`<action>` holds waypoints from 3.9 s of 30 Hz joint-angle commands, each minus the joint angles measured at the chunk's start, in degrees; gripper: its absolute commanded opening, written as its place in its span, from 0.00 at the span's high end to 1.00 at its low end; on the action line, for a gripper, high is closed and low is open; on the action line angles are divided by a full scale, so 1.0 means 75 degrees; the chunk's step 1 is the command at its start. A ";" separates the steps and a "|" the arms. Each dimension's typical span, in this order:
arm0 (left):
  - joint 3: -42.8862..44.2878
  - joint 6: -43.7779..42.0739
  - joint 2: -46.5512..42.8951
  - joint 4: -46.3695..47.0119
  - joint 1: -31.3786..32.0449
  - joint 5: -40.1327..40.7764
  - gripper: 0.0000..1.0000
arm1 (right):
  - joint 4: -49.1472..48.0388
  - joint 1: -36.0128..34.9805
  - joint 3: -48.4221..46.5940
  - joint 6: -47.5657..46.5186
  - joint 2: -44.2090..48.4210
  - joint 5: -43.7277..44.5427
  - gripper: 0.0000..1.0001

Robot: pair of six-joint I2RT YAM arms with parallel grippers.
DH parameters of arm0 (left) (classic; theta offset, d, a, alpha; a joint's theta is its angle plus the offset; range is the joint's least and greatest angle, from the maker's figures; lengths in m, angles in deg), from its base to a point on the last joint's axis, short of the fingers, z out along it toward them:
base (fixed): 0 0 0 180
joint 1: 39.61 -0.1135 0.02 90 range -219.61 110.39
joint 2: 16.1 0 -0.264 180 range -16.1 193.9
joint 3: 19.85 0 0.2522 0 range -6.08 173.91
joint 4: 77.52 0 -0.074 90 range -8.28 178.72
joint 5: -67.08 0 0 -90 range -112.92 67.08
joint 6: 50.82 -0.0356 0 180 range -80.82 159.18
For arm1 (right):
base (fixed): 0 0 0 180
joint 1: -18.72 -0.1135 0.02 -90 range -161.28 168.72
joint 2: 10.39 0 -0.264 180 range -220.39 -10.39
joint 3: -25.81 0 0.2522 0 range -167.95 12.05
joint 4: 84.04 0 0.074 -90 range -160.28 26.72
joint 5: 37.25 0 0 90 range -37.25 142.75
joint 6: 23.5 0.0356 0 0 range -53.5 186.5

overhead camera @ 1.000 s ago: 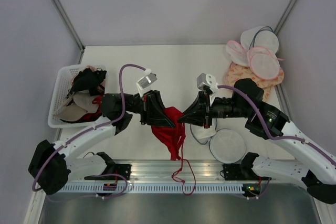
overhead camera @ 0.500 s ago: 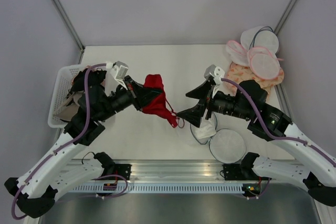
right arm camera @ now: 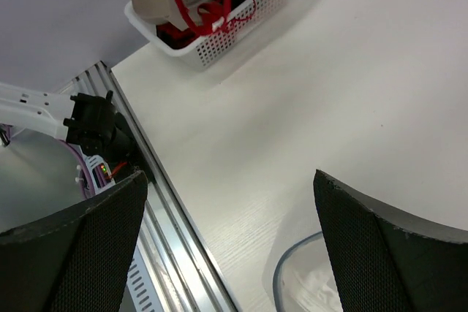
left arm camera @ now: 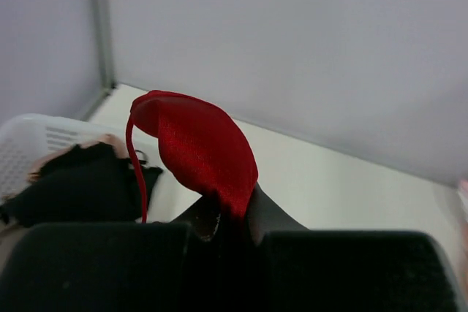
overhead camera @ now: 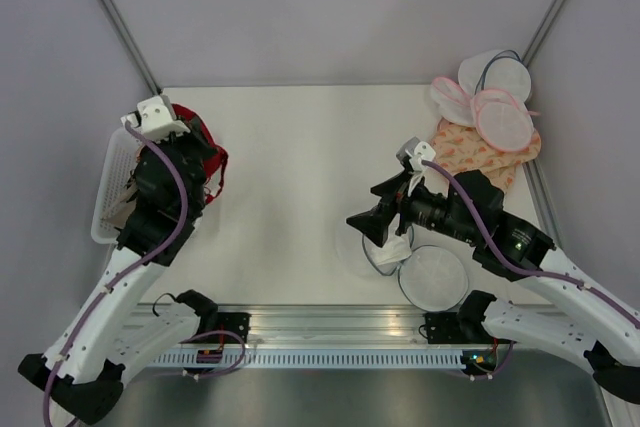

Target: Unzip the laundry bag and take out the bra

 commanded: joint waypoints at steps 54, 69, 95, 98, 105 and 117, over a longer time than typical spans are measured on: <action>0.0076 0.3863 0.2371 -0.0303 -0.4702 -0.4359 0.00 | 0.0188 -0.0017 0.1815 0.1939 0.1166 0.3622 0.02; 0.0367 0.0982 0.3492 -0.0163 0.3581 -0.5545 0.03 | 0.5226 -0.0017 0.1393 0.7166 0.2431 0.9609 0.02; 0.2020 0.0417 0.7807 -0.0221 0.5965 -0.2065 0.09 | 0.5264 -0.0017 0.1803 0.7298 0.2666 0.9458 0.02; 0.2009 0.0441 0.7924 -0.0105 0.5965 -0.1431 0.09 | 0.5182 -0.0016 0.1838 0.7157 0.2678 0.9423 0.02; 0.1950 0.0429 0.8299 0.0153 0.5953 -0.0799 0.37 | 0.5018 -0.0005 0.1873 0.6911 0.2784 0.9353 0.02; 0.1833 0.0605 0.8686 0.0154 0.5813 0.0163 0.65 | 0.4795 -0.0017 0.1932 0.6618 0.3042 0.9142 0.02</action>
